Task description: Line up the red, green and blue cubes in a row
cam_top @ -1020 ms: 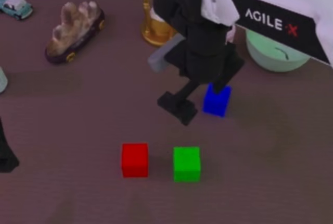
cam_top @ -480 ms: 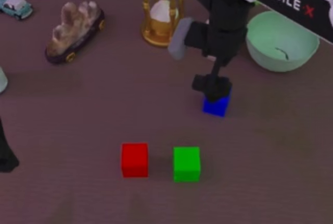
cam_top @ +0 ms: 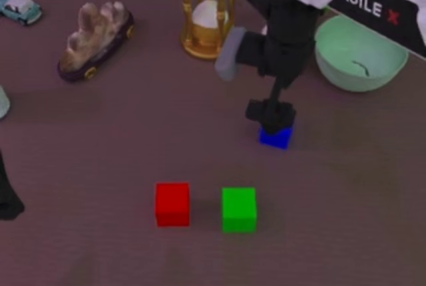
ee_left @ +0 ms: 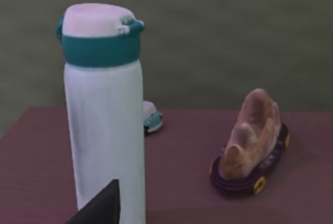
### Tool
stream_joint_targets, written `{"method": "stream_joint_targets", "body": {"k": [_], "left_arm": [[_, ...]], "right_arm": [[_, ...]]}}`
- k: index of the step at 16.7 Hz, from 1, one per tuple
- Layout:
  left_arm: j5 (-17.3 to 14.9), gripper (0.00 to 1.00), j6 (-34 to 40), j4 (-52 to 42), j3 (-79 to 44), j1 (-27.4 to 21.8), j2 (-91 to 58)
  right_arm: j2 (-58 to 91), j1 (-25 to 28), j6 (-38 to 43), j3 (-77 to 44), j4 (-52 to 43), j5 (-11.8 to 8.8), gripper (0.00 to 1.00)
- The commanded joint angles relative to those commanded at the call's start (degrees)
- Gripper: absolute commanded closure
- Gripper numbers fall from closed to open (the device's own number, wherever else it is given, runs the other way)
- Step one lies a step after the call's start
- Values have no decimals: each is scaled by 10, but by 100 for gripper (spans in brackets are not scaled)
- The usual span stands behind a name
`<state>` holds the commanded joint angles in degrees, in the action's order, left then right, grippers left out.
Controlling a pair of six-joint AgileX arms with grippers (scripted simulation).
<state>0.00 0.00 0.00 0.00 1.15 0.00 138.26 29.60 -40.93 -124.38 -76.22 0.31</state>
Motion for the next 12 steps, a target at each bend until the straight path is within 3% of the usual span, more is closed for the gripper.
{"method": "stream_joint_targets", "body": {"k": [7,12], "left_arm": [[0,0,0,0,0,0,0],[0,0,0,0,0,0,0]], "right_arm": [[28,-1,-1,119,149,0,0],[30,-1,-1,126,157,0,0]]}}
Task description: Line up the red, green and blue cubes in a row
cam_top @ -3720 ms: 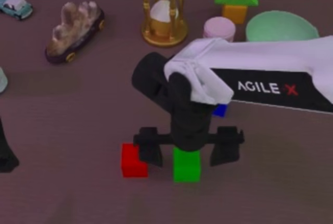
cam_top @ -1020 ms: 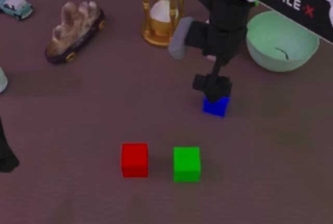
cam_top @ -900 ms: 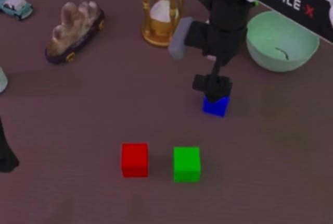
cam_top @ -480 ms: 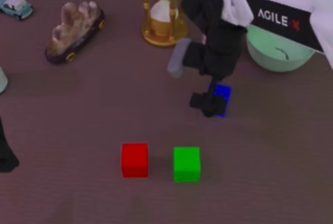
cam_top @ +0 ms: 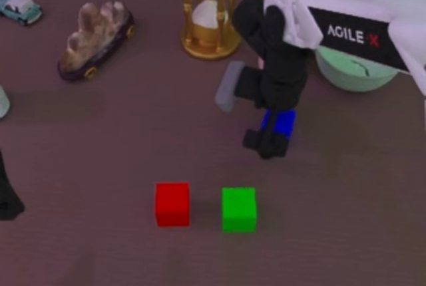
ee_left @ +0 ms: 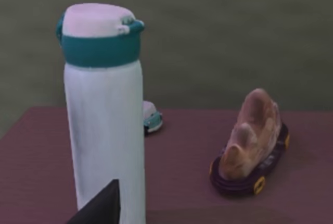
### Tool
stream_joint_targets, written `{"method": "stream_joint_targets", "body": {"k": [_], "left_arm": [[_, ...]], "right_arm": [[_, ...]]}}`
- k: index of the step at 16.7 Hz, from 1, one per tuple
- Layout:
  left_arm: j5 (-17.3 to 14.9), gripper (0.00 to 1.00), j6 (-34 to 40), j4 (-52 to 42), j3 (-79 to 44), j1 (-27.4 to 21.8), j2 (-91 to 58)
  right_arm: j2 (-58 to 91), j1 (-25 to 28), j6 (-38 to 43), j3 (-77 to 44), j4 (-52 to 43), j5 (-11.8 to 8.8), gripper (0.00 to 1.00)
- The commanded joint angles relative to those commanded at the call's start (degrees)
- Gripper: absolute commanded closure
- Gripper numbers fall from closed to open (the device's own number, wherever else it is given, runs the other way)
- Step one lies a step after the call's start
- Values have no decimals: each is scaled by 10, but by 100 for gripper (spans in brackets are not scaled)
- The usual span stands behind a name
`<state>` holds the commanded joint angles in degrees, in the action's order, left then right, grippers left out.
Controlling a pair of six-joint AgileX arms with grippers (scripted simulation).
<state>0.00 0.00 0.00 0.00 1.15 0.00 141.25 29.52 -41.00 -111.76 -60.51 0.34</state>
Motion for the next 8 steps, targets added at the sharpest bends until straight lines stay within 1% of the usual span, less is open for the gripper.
{"method": "stream_joint_targets", "body": {"k": [8], "left_arm": [[0,0,0,0,0,0,0]], "right_arm": [[0,0,0,0,0,0,60]]}}
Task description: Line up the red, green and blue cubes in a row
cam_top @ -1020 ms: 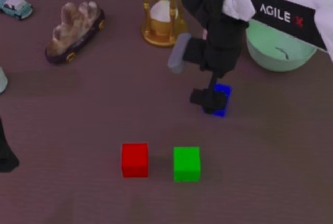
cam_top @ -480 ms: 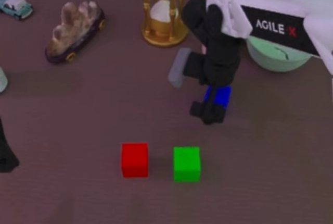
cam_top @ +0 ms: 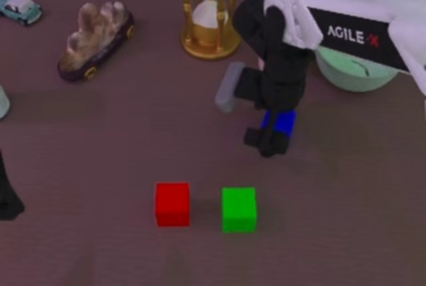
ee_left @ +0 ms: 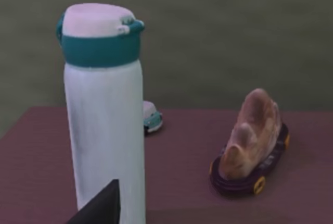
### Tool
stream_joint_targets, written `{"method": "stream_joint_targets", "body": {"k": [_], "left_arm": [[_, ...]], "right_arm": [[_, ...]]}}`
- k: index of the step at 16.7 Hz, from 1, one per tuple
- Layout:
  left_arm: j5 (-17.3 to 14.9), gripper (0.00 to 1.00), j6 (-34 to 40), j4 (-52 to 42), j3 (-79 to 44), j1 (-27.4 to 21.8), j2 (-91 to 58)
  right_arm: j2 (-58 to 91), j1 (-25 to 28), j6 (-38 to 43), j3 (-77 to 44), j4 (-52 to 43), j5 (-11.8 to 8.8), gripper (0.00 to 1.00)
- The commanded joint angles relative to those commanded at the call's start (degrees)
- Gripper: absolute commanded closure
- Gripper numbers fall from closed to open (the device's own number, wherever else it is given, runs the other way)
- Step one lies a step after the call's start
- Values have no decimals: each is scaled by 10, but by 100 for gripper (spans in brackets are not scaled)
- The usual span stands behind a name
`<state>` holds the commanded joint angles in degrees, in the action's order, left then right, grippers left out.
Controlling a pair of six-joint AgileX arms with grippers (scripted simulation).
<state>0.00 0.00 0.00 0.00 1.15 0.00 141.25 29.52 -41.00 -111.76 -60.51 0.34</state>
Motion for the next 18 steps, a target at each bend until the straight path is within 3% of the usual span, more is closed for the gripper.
{"method": "stream_joint_targets", "body": {"k": [5,13,18], "left_arm": [[0,0,0,0,0,0,0],[0,0,0,0,0,0,0],[0,0,0,0,0,0,0]], "right_arm": [[0,0,0,0,0,0,98],[0,0,0,0,0,0,100],[-23,5,5,-39,-52,-7,100]]}}
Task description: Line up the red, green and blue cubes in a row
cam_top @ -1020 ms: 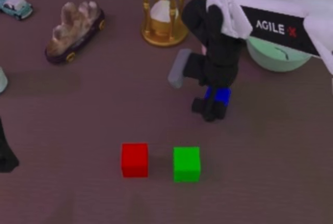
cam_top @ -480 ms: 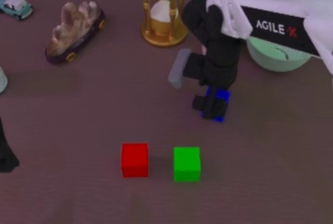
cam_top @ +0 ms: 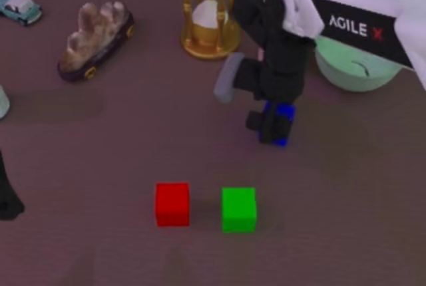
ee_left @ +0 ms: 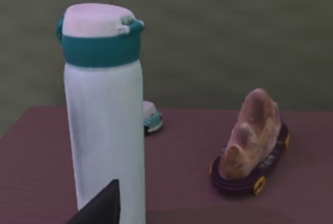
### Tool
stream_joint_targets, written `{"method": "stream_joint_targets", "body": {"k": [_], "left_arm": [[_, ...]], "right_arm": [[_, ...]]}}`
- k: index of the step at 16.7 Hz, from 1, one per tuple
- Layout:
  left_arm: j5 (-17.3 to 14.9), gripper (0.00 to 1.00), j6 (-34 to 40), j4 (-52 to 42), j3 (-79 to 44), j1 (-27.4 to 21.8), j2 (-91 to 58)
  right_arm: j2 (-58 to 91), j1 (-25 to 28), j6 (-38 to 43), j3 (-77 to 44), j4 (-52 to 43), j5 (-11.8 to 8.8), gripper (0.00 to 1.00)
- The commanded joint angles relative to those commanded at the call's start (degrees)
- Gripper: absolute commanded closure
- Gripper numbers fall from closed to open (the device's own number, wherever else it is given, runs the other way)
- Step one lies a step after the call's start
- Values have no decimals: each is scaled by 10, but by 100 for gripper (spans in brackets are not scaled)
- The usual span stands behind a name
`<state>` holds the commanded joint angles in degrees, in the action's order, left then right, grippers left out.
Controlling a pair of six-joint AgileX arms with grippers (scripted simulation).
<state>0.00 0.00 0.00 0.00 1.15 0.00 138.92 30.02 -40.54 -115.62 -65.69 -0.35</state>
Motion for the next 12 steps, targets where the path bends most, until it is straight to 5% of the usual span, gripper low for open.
{"method": "stream_joint_targets", "body": {"k": [5,12], "left_arm": [[0,0,0,0,0,0,0],[0,0,0,0,0,0,0]], "right_arm": [[-17,2,1,-74,-94,0,100],[-36,4,-4,-55,-89,0,100]]}}
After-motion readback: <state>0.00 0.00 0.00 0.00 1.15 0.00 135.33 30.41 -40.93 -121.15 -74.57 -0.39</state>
